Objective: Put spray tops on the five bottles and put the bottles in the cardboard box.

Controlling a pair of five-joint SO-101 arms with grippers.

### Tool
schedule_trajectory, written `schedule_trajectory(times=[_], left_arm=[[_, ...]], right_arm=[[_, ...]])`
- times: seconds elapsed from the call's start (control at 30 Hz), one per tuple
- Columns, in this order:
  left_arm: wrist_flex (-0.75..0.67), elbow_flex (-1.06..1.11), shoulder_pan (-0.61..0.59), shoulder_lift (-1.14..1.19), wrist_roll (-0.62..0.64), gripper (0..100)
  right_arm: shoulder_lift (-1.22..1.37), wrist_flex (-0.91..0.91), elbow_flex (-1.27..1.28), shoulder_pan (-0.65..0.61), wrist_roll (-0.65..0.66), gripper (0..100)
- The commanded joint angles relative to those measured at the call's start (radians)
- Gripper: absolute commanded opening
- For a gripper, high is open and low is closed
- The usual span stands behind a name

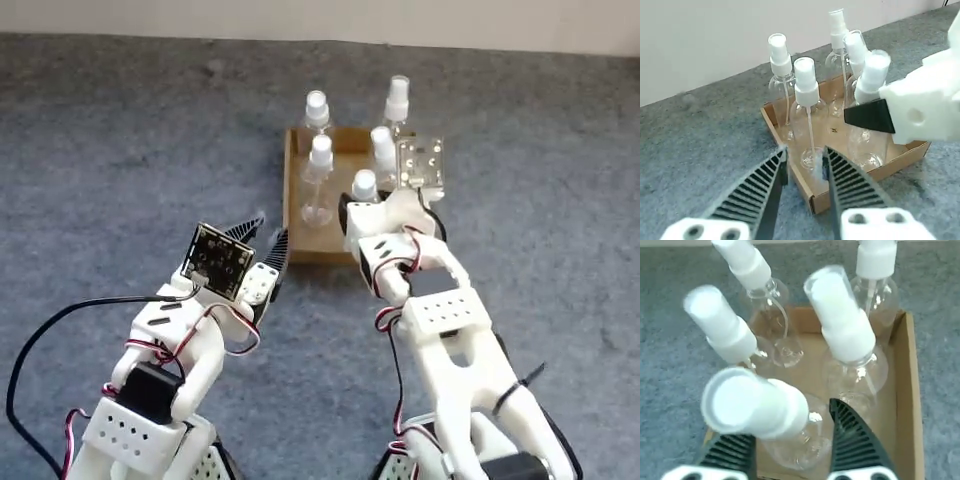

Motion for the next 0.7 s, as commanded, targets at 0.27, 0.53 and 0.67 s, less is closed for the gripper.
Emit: schedule_trajectory(times=[0.27, 0.53, 0.67], left_arm=[[-0.02, -0.004, -0.007, 0.004, -0.003, 8], [-0.018, -0.004, -0.007, 0.004, -0.003, 8], [-0.02, -0.004, -0.007, 0.004, -0.003, 8]], right_arm=[[0.013, -0.022, -0.012, 0.007, -0.002, 0.5], [0.004, -0.018, -0.01, 0.005, -0.002, 1.2], [0.002, -0.016, -0.01, 0.005, -0.002, 7.8]])
